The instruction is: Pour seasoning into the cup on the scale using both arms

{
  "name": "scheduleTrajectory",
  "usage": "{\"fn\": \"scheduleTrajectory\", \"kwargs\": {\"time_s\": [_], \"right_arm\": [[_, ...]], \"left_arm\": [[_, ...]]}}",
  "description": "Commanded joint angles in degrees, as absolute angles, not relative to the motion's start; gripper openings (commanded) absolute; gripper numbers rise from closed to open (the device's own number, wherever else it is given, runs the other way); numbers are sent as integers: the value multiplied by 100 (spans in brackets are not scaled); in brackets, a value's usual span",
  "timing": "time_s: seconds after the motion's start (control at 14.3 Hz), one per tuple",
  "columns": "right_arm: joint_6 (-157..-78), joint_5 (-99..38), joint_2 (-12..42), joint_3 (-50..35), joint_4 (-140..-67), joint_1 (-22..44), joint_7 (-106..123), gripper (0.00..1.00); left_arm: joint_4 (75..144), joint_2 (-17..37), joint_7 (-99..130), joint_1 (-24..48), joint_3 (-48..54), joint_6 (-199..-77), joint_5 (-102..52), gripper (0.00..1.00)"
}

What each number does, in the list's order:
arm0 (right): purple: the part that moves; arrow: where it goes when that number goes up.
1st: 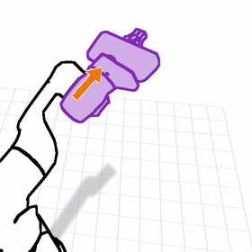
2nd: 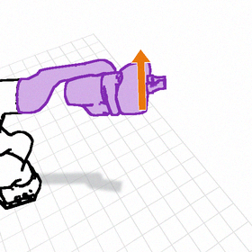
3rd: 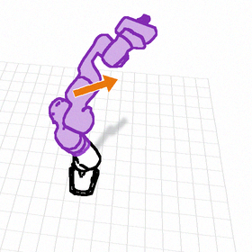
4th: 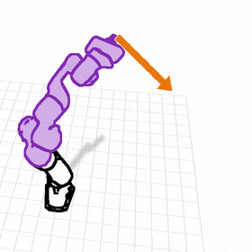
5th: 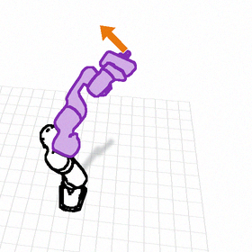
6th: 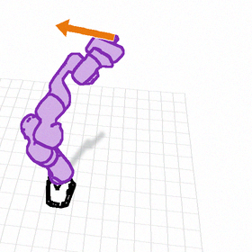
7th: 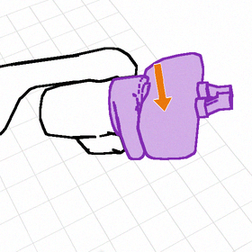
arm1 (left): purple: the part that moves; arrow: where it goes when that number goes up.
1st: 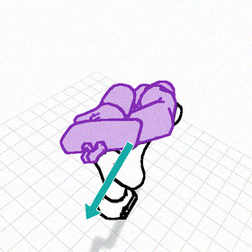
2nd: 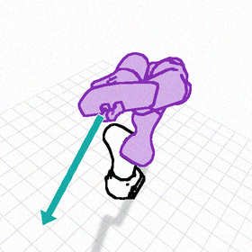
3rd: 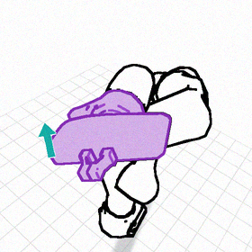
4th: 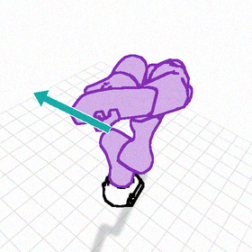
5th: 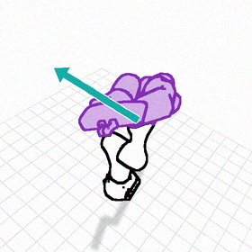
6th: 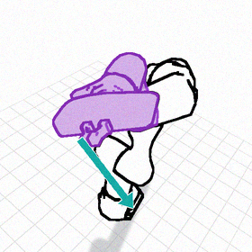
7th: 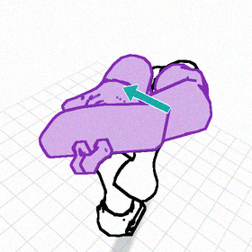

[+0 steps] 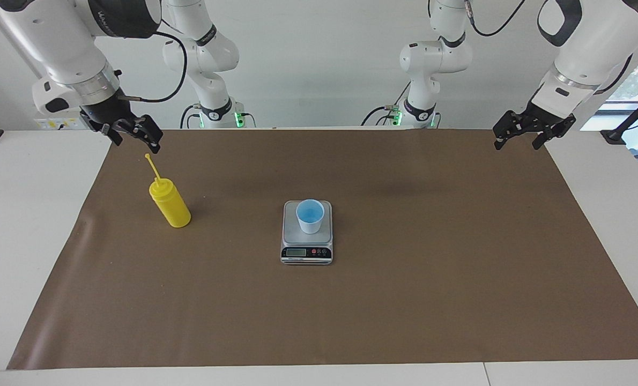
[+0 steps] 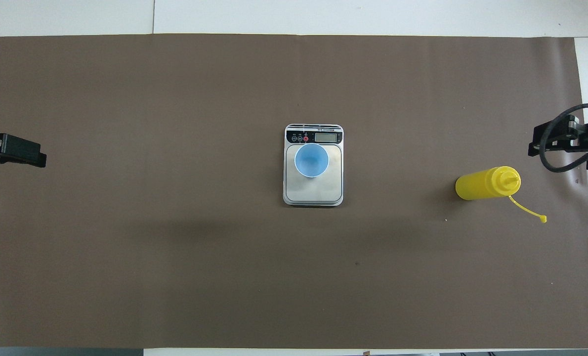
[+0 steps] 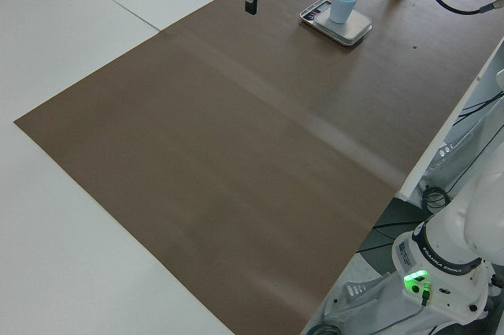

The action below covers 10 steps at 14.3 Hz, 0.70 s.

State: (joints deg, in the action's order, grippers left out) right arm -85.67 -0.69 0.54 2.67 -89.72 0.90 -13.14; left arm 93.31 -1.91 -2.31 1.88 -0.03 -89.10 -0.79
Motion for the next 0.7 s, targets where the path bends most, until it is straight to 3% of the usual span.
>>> {"fn": "scheduleTrajectory", "kwargs": {"time_s": [0.0,0.63], "right_arm": [[-8587,26,105,150,-8868,-61,-1152,100],[-8754,-26,123,114,-8868,-158,-109,100]], "left_arm": [[9308,-185,-308,123,9,-8824,-176,100],[9308,-185,-308,123,9,-8824,-176,100]]}}
